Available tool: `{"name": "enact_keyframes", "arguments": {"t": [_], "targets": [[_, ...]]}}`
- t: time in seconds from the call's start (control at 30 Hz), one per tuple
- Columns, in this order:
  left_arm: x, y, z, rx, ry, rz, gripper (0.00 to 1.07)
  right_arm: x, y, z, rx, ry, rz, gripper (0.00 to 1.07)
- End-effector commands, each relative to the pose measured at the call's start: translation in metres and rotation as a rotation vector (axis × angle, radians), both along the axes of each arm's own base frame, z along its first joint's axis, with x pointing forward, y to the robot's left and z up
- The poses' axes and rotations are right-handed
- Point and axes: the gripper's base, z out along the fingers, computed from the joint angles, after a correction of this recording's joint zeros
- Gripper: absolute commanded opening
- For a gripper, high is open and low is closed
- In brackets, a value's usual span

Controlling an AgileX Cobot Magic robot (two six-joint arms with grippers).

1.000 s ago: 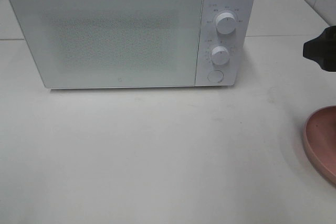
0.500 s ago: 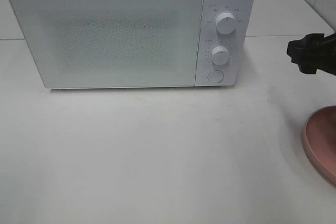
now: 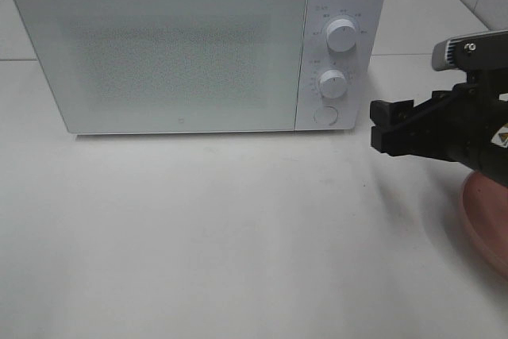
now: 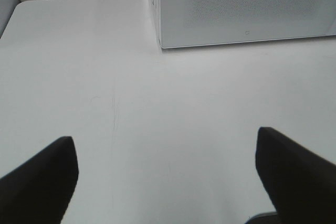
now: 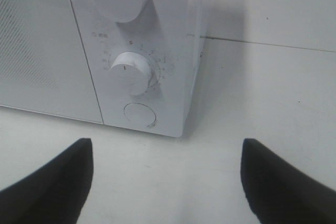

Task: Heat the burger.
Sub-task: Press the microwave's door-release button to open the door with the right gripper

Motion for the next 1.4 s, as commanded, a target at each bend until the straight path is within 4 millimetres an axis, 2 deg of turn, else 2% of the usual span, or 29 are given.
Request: {"name": "enact_keyframes", "arguments": {"t": [0.03, 0.3, 0.37, 0.73, 1.03, 1.2, 1.37, 1.4], "targets": [[-0.003, -0.001, 0.000, -0.008, -0.038, -0.001, 0.84, -0.001, 0.010, -0.004, -0.029, -0.037, -0.012, 0.75], [-0.003, -0.001, 0.000, -0.007, -0.038, -0.001, 0.84, -0.005, 0.024, -0.014, -0.061, -0.079, -0.067, 0.75], [-0.003, -0.001, 0.000, -0.007, -0.038, -0.001, 0.84, -0.010, 0.034, -0.020, -0.066, -0.103, -0.107, 0.75], [-0.003, -0.001, 0.000, -0.008, -0.038, -0.001, 0.84, -0.021, 0.059, -0.033, -0.080, -0.102, -0.103, 0.75], [-0.003, -0.001, 0.000, -0.008, -0.038, -0.001, 0.84, -0.022, 0.060, -0.035, -0.081, -0.096, -0.108, 0.75], [-0.003, -0.001, 0.000, -0.008, -0.038, -0.001, 0.84, -0.022, 0.060, -0.035, -0.009, -0.087, -0.133, 0.75], [-0.003, -0.001, 0.000, -0.008, -0.038, -0.001, 0.84, -0.022, 0.060, -0.035, 0.241, -0.057, -0.223, 0.74], [-0.003, -0.001, 0.000, -0.008, -0.038, -0.001, 0.84, -0.022, 0.060, -0.035, 0.241, -0.057, -0.223, 0.74]]}}
